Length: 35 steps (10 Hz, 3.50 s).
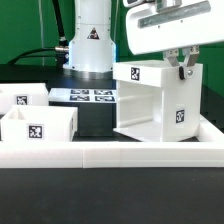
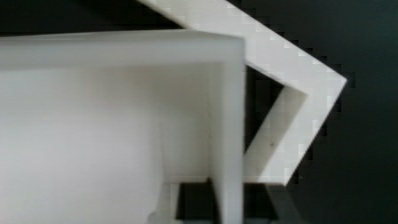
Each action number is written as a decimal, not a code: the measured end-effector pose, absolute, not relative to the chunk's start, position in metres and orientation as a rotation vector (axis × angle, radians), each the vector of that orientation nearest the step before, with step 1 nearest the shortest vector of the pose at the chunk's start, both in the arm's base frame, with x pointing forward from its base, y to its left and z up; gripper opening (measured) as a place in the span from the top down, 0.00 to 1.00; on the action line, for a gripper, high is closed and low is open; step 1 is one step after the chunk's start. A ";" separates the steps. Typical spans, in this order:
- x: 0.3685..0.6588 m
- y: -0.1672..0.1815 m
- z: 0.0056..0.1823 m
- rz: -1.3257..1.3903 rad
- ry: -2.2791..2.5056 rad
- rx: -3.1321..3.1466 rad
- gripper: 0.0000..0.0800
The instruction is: Assemble drawer
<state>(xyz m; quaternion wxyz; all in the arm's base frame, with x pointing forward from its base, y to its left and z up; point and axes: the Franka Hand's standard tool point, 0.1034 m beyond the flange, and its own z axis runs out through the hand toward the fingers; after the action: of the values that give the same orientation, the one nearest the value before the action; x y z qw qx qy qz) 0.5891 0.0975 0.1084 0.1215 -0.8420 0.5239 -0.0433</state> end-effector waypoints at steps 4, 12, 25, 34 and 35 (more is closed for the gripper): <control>0.603 0.096 0.107 -0.056 1.848 -2.174 0.94; 0.648 0.097 0.100 0.087 1.989 -2.048 0.94; 0.617 0.072 0.127 -0.048 1.259 -2.530 0.19; 0.619 0.050 0.169 -0.141 0.631 -2.756 0.19; 0.619 0.050 0.168 -0.140 0.629 -2.757 0.19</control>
Offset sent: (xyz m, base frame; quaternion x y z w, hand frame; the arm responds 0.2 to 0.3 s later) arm 0.0250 0.0022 -0.0063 -0.0076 -0.0115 0.1828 0.9831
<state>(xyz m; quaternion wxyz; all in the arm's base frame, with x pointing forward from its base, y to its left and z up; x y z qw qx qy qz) 0.6193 0.0502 0.1681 0.1546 -0.9620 0.2197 -0.0488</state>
